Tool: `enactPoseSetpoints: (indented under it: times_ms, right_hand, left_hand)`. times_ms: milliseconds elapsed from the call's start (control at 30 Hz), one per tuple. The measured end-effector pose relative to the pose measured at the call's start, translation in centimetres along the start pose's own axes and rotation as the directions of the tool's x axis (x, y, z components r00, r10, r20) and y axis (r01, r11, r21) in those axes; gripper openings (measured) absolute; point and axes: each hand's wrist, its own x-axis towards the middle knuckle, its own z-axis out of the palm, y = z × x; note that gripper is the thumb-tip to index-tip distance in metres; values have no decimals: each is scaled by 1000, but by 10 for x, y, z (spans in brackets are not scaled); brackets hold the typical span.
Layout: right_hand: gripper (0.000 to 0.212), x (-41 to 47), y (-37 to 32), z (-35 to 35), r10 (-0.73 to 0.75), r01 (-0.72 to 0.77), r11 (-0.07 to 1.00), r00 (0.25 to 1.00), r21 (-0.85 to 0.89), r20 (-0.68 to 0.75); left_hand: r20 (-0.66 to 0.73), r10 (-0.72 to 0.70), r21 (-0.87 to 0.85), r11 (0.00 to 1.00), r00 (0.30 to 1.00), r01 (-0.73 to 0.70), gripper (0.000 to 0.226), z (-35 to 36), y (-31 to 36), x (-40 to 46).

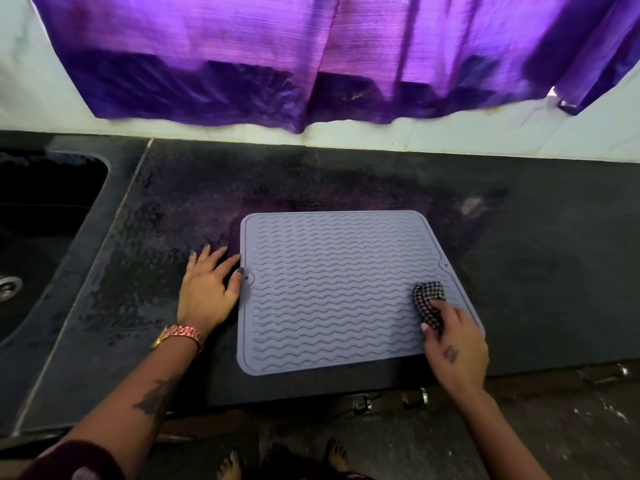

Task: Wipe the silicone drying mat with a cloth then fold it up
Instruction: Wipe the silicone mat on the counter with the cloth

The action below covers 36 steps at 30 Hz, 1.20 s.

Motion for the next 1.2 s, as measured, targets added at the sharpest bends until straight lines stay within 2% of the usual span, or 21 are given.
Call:
enactPoseSetpoints:
  times_ms: [167, 367, 600, 700, 733, 767, 800, 833, 867, 900, 967, 1000, 1033, 1100, 1200]
  right_hand:
    - [43, -28, -51, 18, -131, 123, 990, 985, 71, 114]
    - [48, -57, -110, 36, -316, 280, 942, 927, 187, 203]
    - [48, -75, -162, 54, -391, 286, 895, 872, 342, 293]
    - [48, -76, -177, 59, -433, 276, 869, 825, 411, 362]
    - [47, -73, -178, 60, -428, 237, 861, 814, 450, 392]
    - [45, -68, -179, 58, -395, 129, 842, 808, 523, 437]
    - [41, -61, -177, 56, -335, -70, 786, 788, 615, 517]
    - [38, -53, -175, 52, -285, -320, 657, 733, 683, 618]
    - [37, -43, -170, 49, -275, -543, 485, 649, 685, 710]
    - [36, -34, -164, 45, -287, -703, 311, 572, 640, 768]
    - [32, -15, -153, 39, -353, -849, 25, 486, 528, 799]
    - [28, -5, -148, 38, -378, -867, -48, 476, 496, 794]
    - [27, 5, -144, 37, -385, -868, -84, 480, 489, 788]
    - [38, 24, -137, 38, -402, -848, -66, 505, 526, 764]
    - [36, 52, -136, 38, -465, -771, 100, 523, 629, 715]
  left_hand:
    - [7, -1, 7, 1000, 1000, 1, 57, 1, -1, 0]
    - [8, -3, -15, 1000, 1000, 3, 56, 1, -2, 0]
    - [-3, -1, -60, 998, 1000, 1, 56, 1, -3, 0]
    - [-31, -14, -118, 993, 999, 10, 54, 0, -3, 0]
    - [-47, -25, -149, 989, 999, 17, 53, -1, -3, 0]
    - [-66, -43, -188, 982, 997, 30, 53, -1, -4, 0]
    - [-80, -70, -232, 971, 994, 50, 52, -2, -4, 0]
    - [-90, -98, -271, 960, 991, 70, 52, -3, -5, 0]
    - [-94, -117, -296, 952, 989, 85, 52, -4, -5, 0]
    - [-93, -121, -302, 949, 988, 88, 52, -4, -5, -1]
    - [-93, -103, -281, 957, 990, 73, 52, -3, -5, -1]
    - [-90, -94, -267, 961, 991, 67, 52, -3, -5, -1]
    - [-88, -87, -254, 965, 992, 63, 52, -2, -5, -1]
    - [-81, -82, -228, 972, 993, 62, 53, -1, -5, 0]
    - [-63, -83, -181, 981, 995, 70, 55, 0, -6, 1]
